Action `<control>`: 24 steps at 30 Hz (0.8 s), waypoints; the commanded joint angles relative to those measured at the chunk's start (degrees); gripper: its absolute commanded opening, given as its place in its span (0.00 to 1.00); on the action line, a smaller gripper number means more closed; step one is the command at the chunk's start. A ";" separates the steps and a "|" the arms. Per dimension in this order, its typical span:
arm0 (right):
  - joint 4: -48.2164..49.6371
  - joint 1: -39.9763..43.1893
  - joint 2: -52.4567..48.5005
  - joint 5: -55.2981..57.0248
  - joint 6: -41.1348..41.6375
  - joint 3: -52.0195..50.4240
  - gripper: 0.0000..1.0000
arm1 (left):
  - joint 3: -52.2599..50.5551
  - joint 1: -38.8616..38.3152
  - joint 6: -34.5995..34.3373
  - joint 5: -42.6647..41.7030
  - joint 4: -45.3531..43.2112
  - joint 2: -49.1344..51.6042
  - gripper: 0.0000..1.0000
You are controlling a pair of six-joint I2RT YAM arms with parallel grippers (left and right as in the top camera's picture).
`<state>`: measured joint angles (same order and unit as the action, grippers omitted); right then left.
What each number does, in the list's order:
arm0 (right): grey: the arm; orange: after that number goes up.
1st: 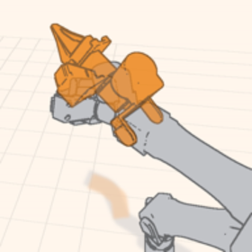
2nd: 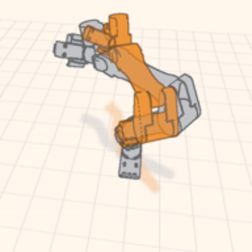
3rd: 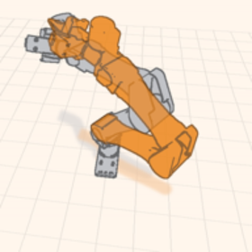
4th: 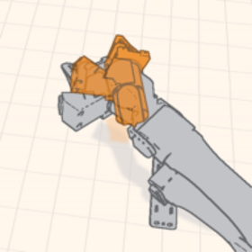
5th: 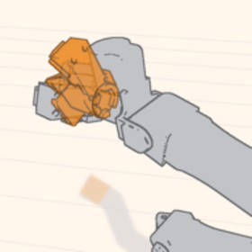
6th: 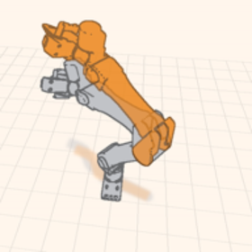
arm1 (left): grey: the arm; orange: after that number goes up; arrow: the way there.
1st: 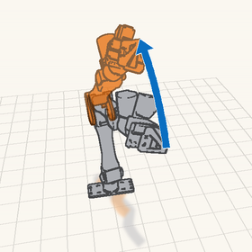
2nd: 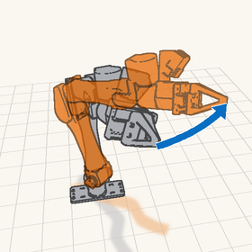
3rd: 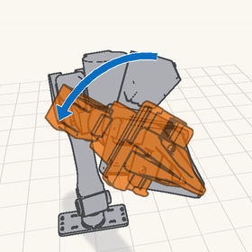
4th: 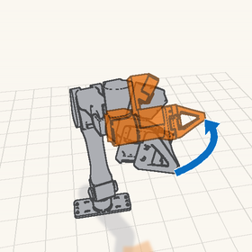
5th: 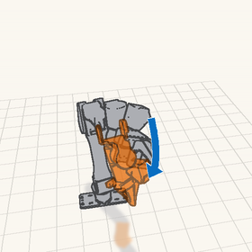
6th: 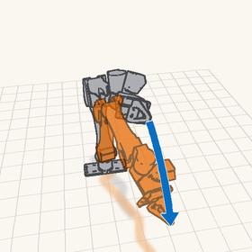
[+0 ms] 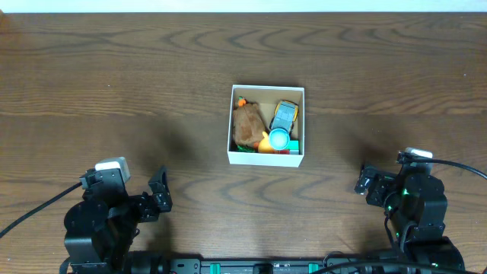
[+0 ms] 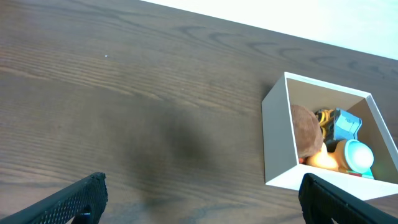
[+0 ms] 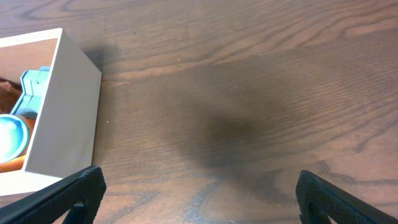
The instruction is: Pack container
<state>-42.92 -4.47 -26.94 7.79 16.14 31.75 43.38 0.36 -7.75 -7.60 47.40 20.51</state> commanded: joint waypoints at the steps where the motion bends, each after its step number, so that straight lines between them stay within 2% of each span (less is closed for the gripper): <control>1: -0.20 -0.52 0.31 0.79 1.01 -0.31 0.99 | -0.31 0.26 -0.70 -0.79 -0.02 0.07 0.98; 7: 0.66 -0.39 0.94 2.23 0.83 -0.37 0.99 | -0.31 0.26 -0.70 -0.79 -0.02 0.07 0.98; 9: 1.99 -0.44 2.73 2.05 -2.03 -0.76 0.99 | -0.31 0.26 -0.70 -0.79 -0.02 0.07 0.98; 13: 4.37 -0.39 11.30 1.79 -8.04 -3.52 0.99 | -0.31 0.26 -0.70 -0.79 -0.02 0.07 0.98; 17: 6.05 0.46 21.29 -0.39 -9.62 -9.42 0.99 | -0.31 0.26 -0.70 -0.79 -0.02 0.07 0.98; 20: 12.83 0.70 25.62 -2.82 -11.82 -15.28 0.99 | -0.31 0.26 -0.70 -0.79 -0.02 0.07 0.98; 24: 29.46 0.87 26.56 -7.32 -15.28 -24.50 0.99 | -0.31 0.26 -0.70 -0.79 -0.02 0.07 0.98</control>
<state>-18.72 -4.25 -1.02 4.67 4.97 11.68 43.35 0.36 -7.90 -7.60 47.44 20.56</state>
